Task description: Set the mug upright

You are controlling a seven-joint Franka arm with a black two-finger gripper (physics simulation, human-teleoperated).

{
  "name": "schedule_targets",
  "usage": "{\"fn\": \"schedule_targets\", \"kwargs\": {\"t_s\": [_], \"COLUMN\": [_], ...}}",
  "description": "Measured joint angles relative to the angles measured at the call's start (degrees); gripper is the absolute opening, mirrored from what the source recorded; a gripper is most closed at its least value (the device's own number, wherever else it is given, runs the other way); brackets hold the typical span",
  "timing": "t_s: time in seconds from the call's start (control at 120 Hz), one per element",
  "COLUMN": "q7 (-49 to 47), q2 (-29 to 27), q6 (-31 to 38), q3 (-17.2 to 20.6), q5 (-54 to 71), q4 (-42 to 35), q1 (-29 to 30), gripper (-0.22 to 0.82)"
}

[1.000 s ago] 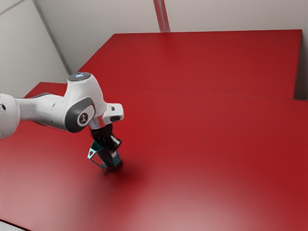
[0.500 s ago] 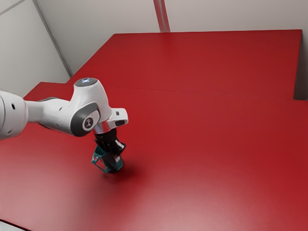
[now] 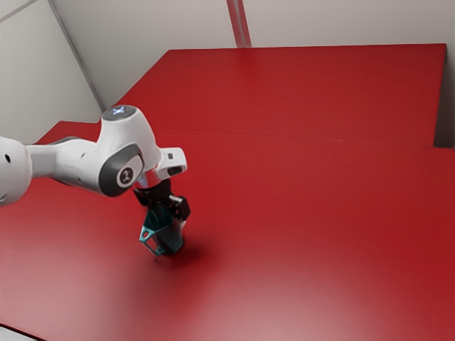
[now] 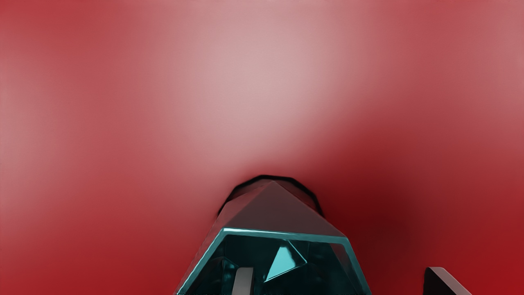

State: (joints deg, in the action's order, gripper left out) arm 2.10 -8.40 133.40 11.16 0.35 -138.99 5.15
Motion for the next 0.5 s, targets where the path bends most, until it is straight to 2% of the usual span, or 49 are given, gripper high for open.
{"fn": "schedule_targets", "kwargs": {"t_s": [0.233,0.5], "q7": [0.2,0.2], "q2": [-3.1,-1.5], "q6": [-0.6,-10.5], "q3": [0.4,0.5], "q5": [-0.5,-2.3], "q4": [1.0,13.1], "q1": [-0.1,0.1], "gripper": [0.54,0.58]}}
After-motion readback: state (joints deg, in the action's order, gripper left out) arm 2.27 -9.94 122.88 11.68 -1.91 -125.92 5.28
